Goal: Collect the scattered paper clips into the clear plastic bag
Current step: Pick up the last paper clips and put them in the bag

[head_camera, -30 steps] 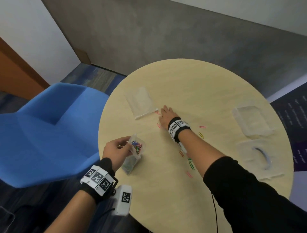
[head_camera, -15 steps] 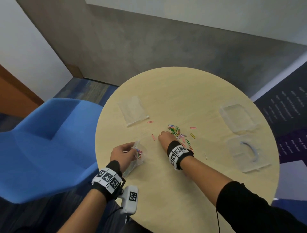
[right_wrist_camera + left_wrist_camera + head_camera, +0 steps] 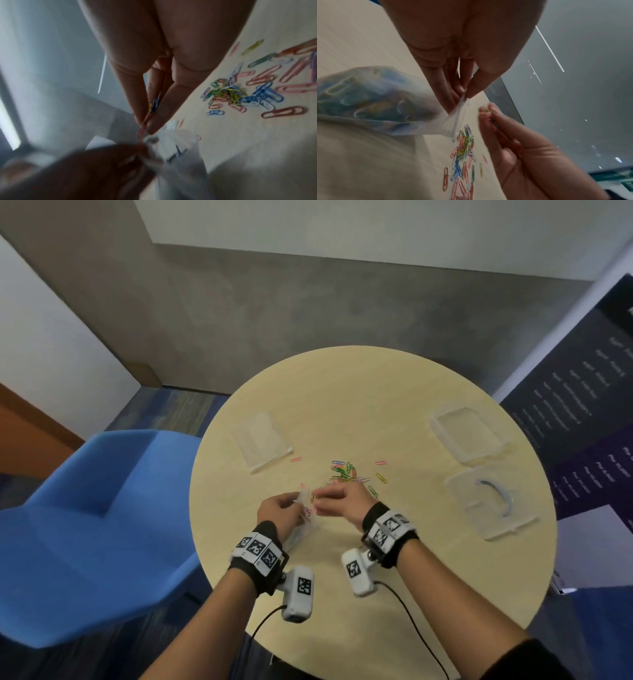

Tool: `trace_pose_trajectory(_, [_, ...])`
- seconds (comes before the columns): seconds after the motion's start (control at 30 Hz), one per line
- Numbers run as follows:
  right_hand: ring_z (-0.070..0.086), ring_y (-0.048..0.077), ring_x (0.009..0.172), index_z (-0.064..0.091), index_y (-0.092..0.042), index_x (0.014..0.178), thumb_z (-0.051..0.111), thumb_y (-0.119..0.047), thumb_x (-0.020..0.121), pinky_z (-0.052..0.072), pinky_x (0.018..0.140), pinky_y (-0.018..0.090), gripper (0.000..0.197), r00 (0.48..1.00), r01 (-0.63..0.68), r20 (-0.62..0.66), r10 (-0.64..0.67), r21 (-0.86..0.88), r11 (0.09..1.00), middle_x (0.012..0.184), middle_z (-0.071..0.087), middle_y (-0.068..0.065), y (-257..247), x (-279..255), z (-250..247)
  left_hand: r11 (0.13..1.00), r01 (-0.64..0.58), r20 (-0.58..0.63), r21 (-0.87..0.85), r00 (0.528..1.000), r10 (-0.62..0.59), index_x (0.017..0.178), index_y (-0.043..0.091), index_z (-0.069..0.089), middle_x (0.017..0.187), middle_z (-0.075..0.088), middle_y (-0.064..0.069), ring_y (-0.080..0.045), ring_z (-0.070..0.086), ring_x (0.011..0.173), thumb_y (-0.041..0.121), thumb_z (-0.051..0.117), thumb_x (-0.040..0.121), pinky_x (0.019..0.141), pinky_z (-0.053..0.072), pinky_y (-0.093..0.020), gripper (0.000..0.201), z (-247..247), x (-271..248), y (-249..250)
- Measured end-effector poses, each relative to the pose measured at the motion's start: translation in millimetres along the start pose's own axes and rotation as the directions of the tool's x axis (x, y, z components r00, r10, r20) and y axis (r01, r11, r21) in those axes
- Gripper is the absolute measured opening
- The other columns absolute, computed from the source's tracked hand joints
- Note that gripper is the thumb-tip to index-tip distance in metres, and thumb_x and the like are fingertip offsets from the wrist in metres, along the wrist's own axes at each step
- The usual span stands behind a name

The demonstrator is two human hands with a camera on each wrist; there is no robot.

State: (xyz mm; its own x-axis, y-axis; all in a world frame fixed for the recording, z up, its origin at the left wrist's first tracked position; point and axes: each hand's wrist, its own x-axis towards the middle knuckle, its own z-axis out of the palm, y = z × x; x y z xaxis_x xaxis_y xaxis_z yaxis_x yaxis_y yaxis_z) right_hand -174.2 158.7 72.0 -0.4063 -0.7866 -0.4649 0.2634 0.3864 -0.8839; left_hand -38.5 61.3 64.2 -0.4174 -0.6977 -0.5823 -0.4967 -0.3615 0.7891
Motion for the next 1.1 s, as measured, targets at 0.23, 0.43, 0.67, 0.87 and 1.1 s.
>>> trace_pose_trajectory(0.23, [0.064,0.019,0.101,0.068,-0.015,0.117,0.05,0.005,0.089,0.045,0.084,0.016,0.039,0.987,0.151,0.073,-0.141,-0.699,0.699,0.11,0.07,0.006,0,-18,12,0.998,-0.052,0.013,0.024,0.999,0.052,0.112,0.009,0.072,0.101,0.074,-0.013,-0.025,0.072,0.089,0.012,0.068,0.083,0.086,0.058,-0.042,0.029,25,-4,0])
trace_pose_trajectory(0.43, [0.067,0.011,0.09,0.07,-0.017,0.11,0.075,-0.019,0.079,0.057,0.087,0.031,0.031,0.933,-0.024,-0.297,-0.201,-0.609,0.793,0.103,0.072,0.0,5,-24,-30,0.995,-0.032,0.008,-0.096,0.999,0.033,0.102,0.01,0.073,0.096,0.073,-0.012,-0.023,0.07,0.086,0.004,0.062,0.088,0.081,0.059,-0.037,0.018,13,-8,-4])
trace_pose_trajectory(0.67, [0.042,0.028,0.132,0.006,-0.014,0.152,0.087,-0.053,0.054,0.043,0.104,0.031,0.133,0.862,-0.505,-0.462,0.21,-0.744,0.438,0.146,0.019,0.014,80,-55,-75,0.946,-0.028,0.022,-0.322,0.999,0.037,0.101,0.009,0.073,0.102,0.072,-0.009,-0.025,0.069,0.094,0.021,0.068,0.089,0.074,0.058,-0.032,0.018,-16,-18,-16])
trace_pose_trajectory(0.87, [0.051,0.025,0.12,0.025,-0.014,0.146,0.089,-0.04,0.057,0.044,0.103,0.03,0.113,0.91,-0.344,-0.414,0.007,-0.747,0.569,0.135,0.026,0.009,82,-18,-52,0.921,0.003,0.064,-0.391,0.998,0.025,0.107,0.01,0.072,0.104,0.071,-0.01,-0.024,0.068,0.093,0.024,0.065,0.091,0.07,0.056,-0.03,0.023,-16,-30,-19])
trace_pose_trajectory(1.1, [0.041,0.03,0.122,0.031,-0.028,0.143,0.066,-0.051,0.079,0.051,0.086,0.04,0.076,0.945,-0.246,-0.302,-0.125,-0.909,0.337,0.14,0.028,0.008,71,25,-41,0.893,0.062,0.128,-0.445,0.992,-0.005,0.111,0.006,0.07,0.101,0.071,-0.011,-0.018,0.068,0.081,0.022,0.061,0.094,0.056,0.054,-0.023,0.025,-8,-43,-18])
